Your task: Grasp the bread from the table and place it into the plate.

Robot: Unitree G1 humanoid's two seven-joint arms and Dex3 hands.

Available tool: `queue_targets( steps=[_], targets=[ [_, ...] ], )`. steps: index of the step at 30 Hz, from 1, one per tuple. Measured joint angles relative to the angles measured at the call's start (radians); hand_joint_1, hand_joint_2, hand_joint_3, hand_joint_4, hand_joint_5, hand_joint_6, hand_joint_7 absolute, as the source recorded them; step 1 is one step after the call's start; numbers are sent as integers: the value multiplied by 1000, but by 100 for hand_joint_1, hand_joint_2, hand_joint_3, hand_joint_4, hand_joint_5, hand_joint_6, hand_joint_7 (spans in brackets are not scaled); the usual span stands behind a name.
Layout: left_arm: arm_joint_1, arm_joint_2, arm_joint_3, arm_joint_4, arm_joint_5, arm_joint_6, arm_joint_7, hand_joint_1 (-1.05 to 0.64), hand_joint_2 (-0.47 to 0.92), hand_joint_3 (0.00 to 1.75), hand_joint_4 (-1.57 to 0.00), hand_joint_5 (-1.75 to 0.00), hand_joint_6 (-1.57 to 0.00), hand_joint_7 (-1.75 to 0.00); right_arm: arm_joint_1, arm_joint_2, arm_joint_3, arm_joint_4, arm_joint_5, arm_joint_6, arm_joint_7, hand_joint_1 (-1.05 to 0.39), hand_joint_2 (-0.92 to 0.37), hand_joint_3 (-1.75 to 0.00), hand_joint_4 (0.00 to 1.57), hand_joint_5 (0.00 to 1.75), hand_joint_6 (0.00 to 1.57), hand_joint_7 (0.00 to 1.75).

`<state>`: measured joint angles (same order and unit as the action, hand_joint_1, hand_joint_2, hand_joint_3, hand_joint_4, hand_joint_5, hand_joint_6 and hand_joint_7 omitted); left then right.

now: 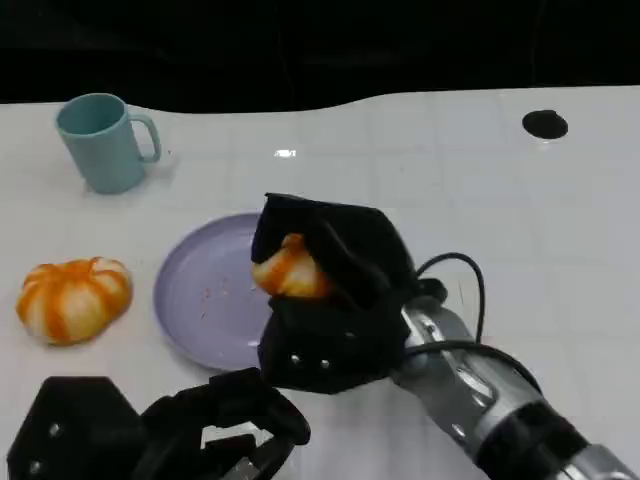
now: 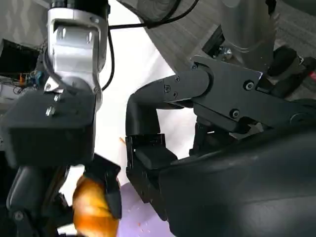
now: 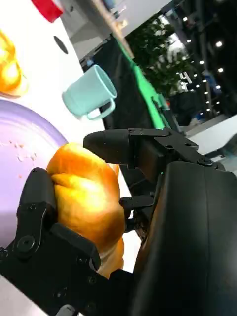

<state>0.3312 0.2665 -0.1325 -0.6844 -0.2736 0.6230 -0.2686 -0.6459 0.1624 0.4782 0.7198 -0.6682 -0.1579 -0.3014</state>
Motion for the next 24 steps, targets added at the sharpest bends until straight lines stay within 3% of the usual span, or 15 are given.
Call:
queue_targets(
  steps=[1,3,5,6,8,14,24],
  targets=[
    [0,0,0,0,0,0,0,-32,91,61,-66,-175,-59,-148,-10,5,0,19,5,1,3,-18,-55,-96,73,163,70,121],
    [0,0,-1,-1,3,0,0,-32,90,61,-67,-175,-60,-149,-22,14,-1,36,28,20,35,-23,-64,-70,58,137,68,71],
    [0,1,-6,-4,17,0,0,-31,90,62,-68,-175,-59,-149,-28,21,-3,34,53,61,105,-32,-77,-43,38,84,57,29],
    [0,2,-8,-6,27,0,1,-32,89,62,-69,-175,-59,-149,-30,22,-4,30,71,86,153,-37,-83,-33,27,66,50,17],
    [0,2,-9,-6,34,0,1,-31,89,63,-69,-175,-59,-150,-31,18,-5,15,95,117,245,-48,-90,-24,11,48,40,5],
    [0,2,-9,-9,34,0,0,-31,86,68,-70,-175,-60,-150,-32,-15,17,-90,107,188,428,-68,-92,-33,0,25,21,0],
    [-3,1,-7,-14,33,14,0,-30,80,79,-71,-175,-60,-149,-11,-52,51,-252,108,278,571,-74,-92,-35,1,23,19,0]
  ],
)
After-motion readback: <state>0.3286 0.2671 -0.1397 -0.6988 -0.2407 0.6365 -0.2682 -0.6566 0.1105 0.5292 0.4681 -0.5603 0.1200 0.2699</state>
